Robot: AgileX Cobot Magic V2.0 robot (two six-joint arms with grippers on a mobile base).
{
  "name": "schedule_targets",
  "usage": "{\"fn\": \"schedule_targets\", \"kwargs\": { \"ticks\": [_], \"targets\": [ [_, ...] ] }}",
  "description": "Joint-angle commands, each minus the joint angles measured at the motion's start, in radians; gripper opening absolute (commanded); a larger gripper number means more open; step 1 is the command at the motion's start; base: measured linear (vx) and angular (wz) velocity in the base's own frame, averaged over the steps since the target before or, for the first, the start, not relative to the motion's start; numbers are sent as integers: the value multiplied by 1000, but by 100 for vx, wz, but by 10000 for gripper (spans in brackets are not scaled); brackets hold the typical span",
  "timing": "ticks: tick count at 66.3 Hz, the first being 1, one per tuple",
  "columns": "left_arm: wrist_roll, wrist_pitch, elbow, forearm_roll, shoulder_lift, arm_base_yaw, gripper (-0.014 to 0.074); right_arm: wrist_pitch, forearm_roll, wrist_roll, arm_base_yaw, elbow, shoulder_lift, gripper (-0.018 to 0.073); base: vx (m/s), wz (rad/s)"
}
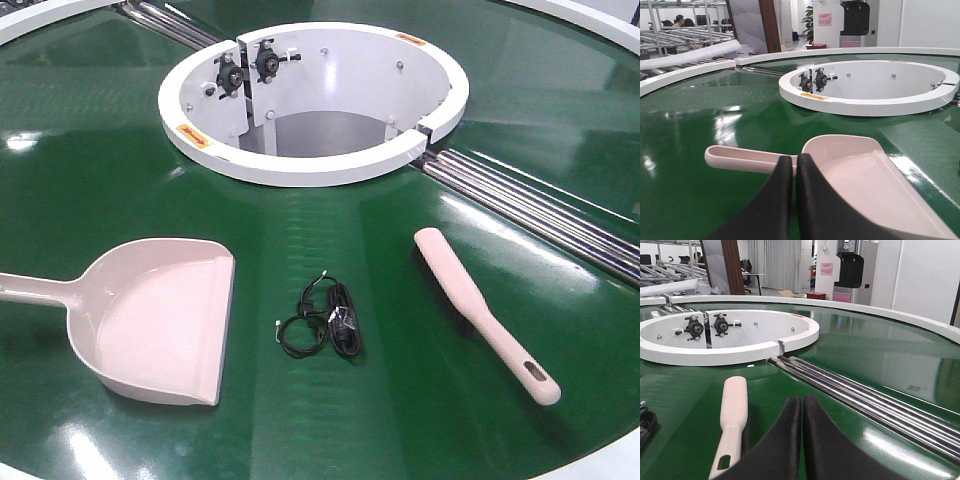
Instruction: Clean and inspect green conveyor with broom and dustpan
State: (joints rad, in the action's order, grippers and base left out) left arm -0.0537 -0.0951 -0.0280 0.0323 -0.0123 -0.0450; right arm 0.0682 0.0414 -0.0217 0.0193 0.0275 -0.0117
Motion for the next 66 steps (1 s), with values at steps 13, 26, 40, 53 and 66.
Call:
{"fn": "schedule_targets", "kwargs": {
  "ticks": [13, 26, 40, 53, 66],
  "targets": [
    [0, 78, -9, -4, -14, 3, -6, -75, 7, -5, -6, 4, -11, -8, 0, 0],
    [0, 78, -9, -4, -14, 3, -6, -75, 7, -5, -6, 4, -11, -8, 0, 0],
    [0, 78, -9, -4, -14, 3, -6, -75, 7, -5, -6, 4, -11, -8, 0, 0],
    [0, 78, -9, -4, -14, 3, -6, -75, 7, -5, -6, 4, -11, -8, 0, 0],
    [-1, 86, -8, -4, -14, 3, -6, -75, 7, -5, -6, 4, -11, -8, 0, 0]
  ]
}}
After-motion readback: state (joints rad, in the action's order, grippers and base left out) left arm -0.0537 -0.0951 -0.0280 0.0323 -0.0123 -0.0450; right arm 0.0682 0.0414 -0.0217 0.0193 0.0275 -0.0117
